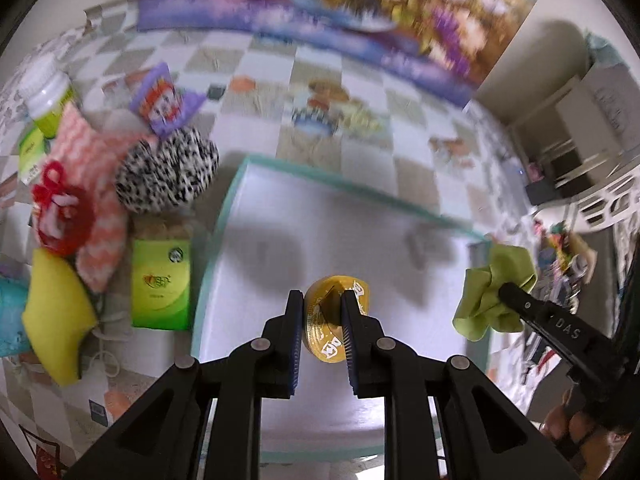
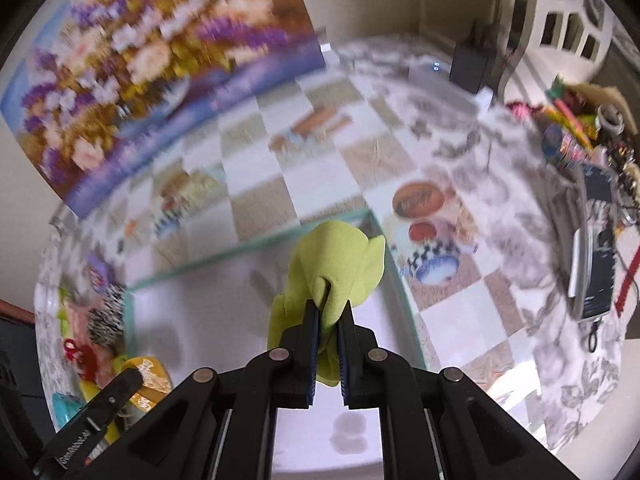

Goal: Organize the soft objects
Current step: 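Release the gold container into the white tray while the right gripper drops the cloth there, then move the left gripper to the yellow sponge and grasp it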

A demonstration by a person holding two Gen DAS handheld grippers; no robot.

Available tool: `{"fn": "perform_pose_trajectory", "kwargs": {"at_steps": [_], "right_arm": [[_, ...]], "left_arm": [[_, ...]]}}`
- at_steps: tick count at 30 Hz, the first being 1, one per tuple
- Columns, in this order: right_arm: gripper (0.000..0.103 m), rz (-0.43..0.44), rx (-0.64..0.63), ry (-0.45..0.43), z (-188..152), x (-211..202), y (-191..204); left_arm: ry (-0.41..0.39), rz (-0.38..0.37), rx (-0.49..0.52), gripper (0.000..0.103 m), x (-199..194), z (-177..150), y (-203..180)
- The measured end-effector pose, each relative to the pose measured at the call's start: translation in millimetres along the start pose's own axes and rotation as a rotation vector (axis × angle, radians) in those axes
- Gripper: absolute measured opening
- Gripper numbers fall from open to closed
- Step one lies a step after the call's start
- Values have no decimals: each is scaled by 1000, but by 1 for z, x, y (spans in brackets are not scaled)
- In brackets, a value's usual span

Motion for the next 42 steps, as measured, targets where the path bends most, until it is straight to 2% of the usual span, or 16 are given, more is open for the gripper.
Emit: {"fn": "perform_pose_trajectory", "kwargs": {"at_steps": [5,7,8,9,11,13,15,19,20,27,29,31,37,42], "right_arm": [[12,-11,-27,35,-5,12,10],[13,-9,-25,37,-5,11,10],[13,-9,-23,30,-4,7,9],[14,-16,-23,21,-2,4,8],[29,-28,-22,-1,0,-5,6],[37,-20,-14,-23,2,-15,4],[42,-14,-8,-45,4,-24,2],[60,-10,-6,-112,5,-51,0],[61,-10,-10,-124,4,-56,1],[76,9,-51,-170,-3,-74,12],[85,2,-72,-175,-6,-73,17],[87,-14,-102,-176,-9,-72,25],[88,-22,-176,-168,-19,-65,54],[89,21,-221,-134,-33,-57,84]], "left_arm": [[27,-1,-18,23,15,-1,8],[25,10,-25,38,15,-2,10],[23,11,-25,56,14,-3,9],[17,6,-26,70,12,-3,9],[-4,-15,-27,75,5,0,6],[-19,-22,-18,76,-2,4,3],[-44,-13,-3,86,-11,7,0],[-87,18,14,94,-27,12,-2],[-98,36,21,96,-33,13,-2],[-150,97,26,99,-59,18,12],[-174,115,22,99,-67,20,18],[-200,140,10,99,-76,22,27],[-253,250,-66,99,-99,26,68],[-243,330,-135,99,-111,26,104]]}}
Point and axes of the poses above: each gripper's, at about its wrist camera, not at the fingertips, and x roughly the way its jaws point, y to its left, z to its top, the point moved 2 cm from there along x, roughly the way its jaws point, and after that the axes turned 13 degrees about -z, right-handed, at the moved point
